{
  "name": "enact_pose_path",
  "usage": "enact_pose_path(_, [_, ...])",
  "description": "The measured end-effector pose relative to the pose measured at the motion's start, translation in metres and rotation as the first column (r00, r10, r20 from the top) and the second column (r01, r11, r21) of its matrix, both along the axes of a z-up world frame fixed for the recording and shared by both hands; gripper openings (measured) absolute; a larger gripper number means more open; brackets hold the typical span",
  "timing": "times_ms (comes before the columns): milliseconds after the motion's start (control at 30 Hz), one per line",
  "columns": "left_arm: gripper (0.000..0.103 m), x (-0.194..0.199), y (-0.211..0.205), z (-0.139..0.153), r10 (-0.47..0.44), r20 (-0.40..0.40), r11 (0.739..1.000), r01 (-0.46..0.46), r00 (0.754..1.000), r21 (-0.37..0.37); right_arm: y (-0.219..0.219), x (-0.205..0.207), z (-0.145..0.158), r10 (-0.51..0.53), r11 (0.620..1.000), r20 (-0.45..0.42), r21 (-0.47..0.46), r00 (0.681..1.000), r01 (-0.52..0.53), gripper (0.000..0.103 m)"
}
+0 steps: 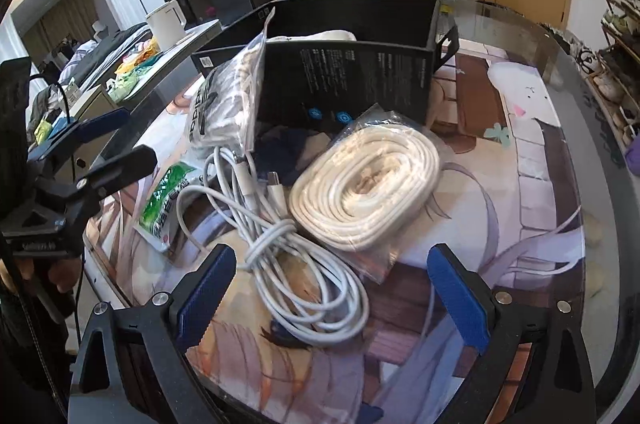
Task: Organize soft objects
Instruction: 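Lower the right gripper onto the loose white cable bundle and close it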
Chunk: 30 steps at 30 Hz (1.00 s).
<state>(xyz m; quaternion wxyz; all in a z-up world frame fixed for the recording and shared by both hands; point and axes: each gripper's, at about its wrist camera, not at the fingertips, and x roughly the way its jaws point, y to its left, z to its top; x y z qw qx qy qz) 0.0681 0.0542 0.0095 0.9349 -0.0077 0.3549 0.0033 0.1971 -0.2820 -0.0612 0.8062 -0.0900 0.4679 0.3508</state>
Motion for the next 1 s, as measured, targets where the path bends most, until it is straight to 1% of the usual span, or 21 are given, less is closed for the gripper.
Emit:
enact_pose_path(267, [0.103,-0.001,0.005,0.002,0.007,0.001,1.0,-0.007,1.0,-0.004,-0.022,0.009,0.0,-0.002,1.0,-0.032,-0.019,0.999,0.002,0.098])
enact_pose_path(433, [0.103,0.001,0.006,0.001,0.002,-0.012,1.0,-0.002,1.0,-0.004,-0.03,0.01,0.002,-0.006,0.999,-0.021,-0.041,1.0,0.005,0.098])
enact_pose_path(567, [0.103,0.002,0.003,-0.002,-0.015,-0.029,1.0,0.015,0.999,0.003,-0.03,0.007,0.003,-0.01,0.999,-0.021,-0.035,1.0,0.009,0.098])
enact_pose_path(667, [0.103,0.002,-0.002,-0.004,-0.037,-0.044,0.999,0.038,0.998,0.008,-0.025,0.005,0.002,0.01,1.0,-0.035,-0.014,0.999,-0.011,0.098])
enact_pose_path(767, [0.103,0.002,-0.007,-0.008,-0.07,-0.07,0.997,0.071,0.995,0.015,-0.018,0.001,0.001,0.035,0.999,-0.034,-0.018,0.999,-0.036,0.098])
enact_pose_path(867, [0.103,0.002,-0.013,-0.013,-0.097,-0.095,0.995,0.1,0.991,0.029,-0.011,-0.005,0.001,0.08,0.997,-0.048,0.008,0.996,-0.08,0.098])
enact_pose_path(1000, [0.103,0.002,-0.019,-0.018,-0.124,-0.131,0.991,0.129,0.984,0.036,-0.003,-0.014,0.002,0.131,0.991,-0.052,0.008,0.99,-0.131,0.098])
